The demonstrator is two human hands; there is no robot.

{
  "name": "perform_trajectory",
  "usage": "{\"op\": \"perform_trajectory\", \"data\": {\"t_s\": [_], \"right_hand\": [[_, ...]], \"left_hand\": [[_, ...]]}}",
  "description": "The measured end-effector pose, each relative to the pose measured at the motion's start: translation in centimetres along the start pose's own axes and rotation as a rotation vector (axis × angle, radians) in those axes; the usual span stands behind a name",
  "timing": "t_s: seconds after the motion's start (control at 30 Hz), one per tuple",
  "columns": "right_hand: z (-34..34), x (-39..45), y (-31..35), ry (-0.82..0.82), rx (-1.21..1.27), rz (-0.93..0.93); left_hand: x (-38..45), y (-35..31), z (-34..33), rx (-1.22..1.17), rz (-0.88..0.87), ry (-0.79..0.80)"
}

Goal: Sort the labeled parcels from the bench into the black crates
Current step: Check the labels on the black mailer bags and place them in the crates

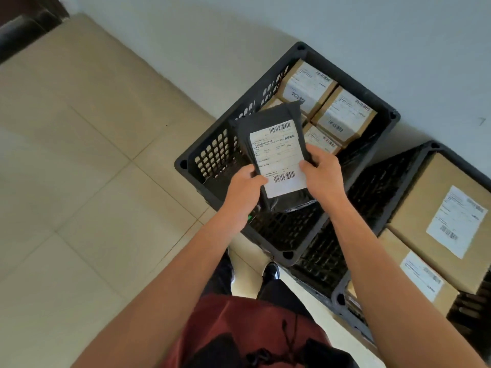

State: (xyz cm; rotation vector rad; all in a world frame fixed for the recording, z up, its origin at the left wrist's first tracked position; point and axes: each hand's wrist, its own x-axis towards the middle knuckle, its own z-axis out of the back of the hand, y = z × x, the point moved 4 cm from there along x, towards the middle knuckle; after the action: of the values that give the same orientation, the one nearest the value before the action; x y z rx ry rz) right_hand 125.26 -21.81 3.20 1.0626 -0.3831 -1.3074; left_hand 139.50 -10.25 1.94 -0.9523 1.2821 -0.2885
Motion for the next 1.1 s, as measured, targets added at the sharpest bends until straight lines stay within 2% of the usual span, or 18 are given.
{"op": "perform_trajectory", "data": {"t_s": [0.13, 0.23, 0.4, 0.77, 1.1], "right_hand": [[-1.8, 1.0, -1.0, 0.016, -0.040, -0.055], [-3.1, 2.3, -1.9, 0.046, -0.059, -0.083], [-5.5, 5.0, -3.5, 0.136, -0.131, -0.093], [-9.6, 10.2, -7.1, 0.365, -0.253, -0.109], [-13.3, 11.1, -9.1, 0.535, -0.232, -0.207]], "left_hand": [[1.8, 1.3, 0.4, -0.087, 0.159, 0.026], [3.1, 2.0, 1.0, -0.100, 0.242, -0.013], [4.9, 3.2, 0.7, -0.281, 0.412, -0.064], [9.0, 4.3, -1.8, -0.421, 0.522, -0.184], [11.7, 5.6, -1.7, -0.468, 0.577, -0.264]]}}
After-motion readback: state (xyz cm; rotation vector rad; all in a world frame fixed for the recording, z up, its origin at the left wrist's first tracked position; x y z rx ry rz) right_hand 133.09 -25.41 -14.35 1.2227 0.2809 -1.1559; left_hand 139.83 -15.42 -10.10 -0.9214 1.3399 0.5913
